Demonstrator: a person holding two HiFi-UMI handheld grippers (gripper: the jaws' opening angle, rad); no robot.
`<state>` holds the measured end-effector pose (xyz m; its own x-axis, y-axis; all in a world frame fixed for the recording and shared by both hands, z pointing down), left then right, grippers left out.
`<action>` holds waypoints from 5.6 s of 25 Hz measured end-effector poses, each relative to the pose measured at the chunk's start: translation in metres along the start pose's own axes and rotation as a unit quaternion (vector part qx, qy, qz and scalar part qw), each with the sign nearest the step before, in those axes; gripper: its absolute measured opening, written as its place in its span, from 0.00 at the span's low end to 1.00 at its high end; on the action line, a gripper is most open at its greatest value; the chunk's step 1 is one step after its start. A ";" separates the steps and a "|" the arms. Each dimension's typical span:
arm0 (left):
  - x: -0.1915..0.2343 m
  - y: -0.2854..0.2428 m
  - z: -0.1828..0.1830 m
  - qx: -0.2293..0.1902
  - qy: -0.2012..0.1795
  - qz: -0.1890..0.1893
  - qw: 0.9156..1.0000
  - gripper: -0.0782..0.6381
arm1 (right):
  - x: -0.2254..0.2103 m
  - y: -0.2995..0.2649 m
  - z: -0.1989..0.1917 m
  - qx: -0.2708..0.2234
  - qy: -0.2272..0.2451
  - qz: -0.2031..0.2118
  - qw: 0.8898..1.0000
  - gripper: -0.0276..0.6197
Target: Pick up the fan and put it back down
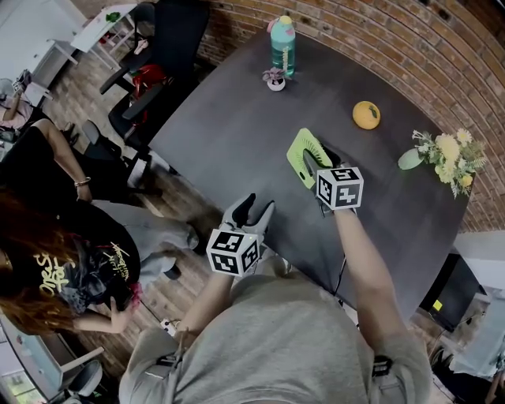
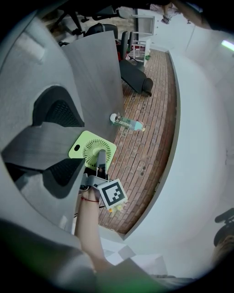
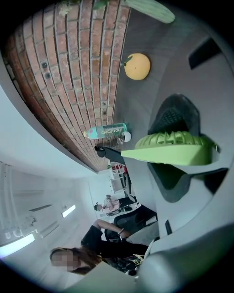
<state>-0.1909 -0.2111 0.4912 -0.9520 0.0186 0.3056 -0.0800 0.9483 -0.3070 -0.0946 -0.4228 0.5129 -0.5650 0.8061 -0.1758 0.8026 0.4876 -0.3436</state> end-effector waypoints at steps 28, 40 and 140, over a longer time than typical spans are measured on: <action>-0.004 0.002 -0.009 0.007 0.006 0.004 1.000 0.39 | -0.019 -0.009 -0.006 -0.008 -0.026 0.002 1.000 0.35; -0.007 0.009 -0.013 0.011 0.004 -0.001 1.000 0.39 | -0.019 -0.009 -0.007 -0.008 -0.018 0.000 1.000 0.35; -0.117 0.227 -0.086 -0.028 -0.090 -0.079 0.992 0.14 | 0.234 0.353 -0.110 -0.140 -0.005 -0.072 0.988 0.05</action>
<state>-0.0721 0.0290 0.4638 -0.9665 -0.1839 0.1790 -0.2209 0.9511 -0.2158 0.0779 -0.0255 0.4519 -0.6784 0.7185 -0.1531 0.7339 0.6721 -0.0980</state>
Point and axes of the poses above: the fingertips, and each gripper's own axes: y backward along the fingers, x to its left, z out of its top, the point moved 6 cm from there along y, backward along the fingers, and after that the axes turned 6 degrees about -x, right-handed, at the moved point
